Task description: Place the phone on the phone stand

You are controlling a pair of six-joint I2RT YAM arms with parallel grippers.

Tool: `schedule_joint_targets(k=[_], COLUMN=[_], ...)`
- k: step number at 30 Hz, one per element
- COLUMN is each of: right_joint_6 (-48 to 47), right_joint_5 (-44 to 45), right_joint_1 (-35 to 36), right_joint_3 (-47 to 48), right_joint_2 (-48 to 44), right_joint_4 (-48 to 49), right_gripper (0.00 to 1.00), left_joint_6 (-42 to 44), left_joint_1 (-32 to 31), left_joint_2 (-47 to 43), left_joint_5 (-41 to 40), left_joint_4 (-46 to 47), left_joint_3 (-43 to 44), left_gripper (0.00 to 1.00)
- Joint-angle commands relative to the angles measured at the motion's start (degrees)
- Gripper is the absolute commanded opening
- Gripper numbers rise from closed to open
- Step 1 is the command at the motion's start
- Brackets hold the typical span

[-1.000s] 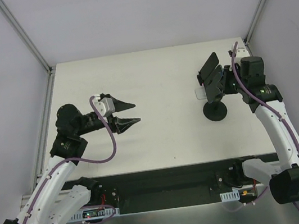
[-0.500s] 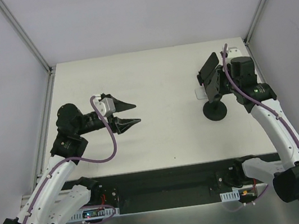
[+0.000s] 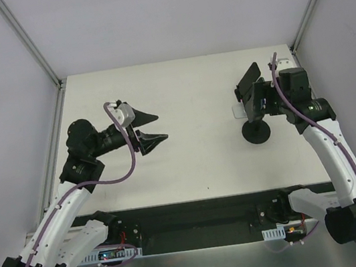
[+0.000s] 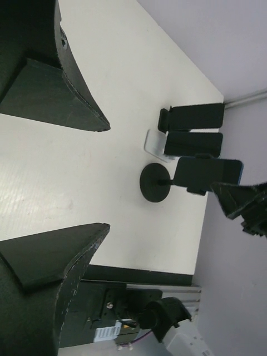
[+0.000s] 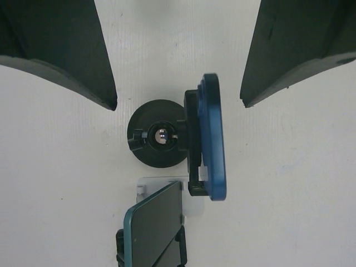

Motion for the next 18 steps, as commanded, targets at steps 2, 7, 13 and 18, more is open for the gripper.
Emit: schedule_joint_targets(k=[2, 7, 13, 18], right_joint_6=[1.0, 4.5, 6.1, 7.4], right_joint_5=[6.5, 9.5, 1.9, -2.2], right_joint_1=[3.0, 10.0, 22.8, 23.9], right_joint_3=[8.4, 9.5, 3.8, -1.4], right_joint_2=[-6.0, -11.9, -21.1, -30.6], right_joint_4=[-8.4, -13.4, -12.0, -4.4], right_gripper=[0.96, 0.97, 0.97, 0.97], left_joint_6=[-8.1, -16.5, -25.2, -31.7], left_joint_1=[0.5, 0.6, 0.6, 0.5], left_joint_2=[-1.6, -6.4, -16.4, -25.2], left_joint_5=[-14.0, -26.7, -28.7, -33.3], left_joint_4=[0.1, -5.1, -7.7, -9.7], left_joint_3=[6.1, 7.8, 4.1, -1.7], left_gripper=[0.67, 0.71, 0.73, 0.84])
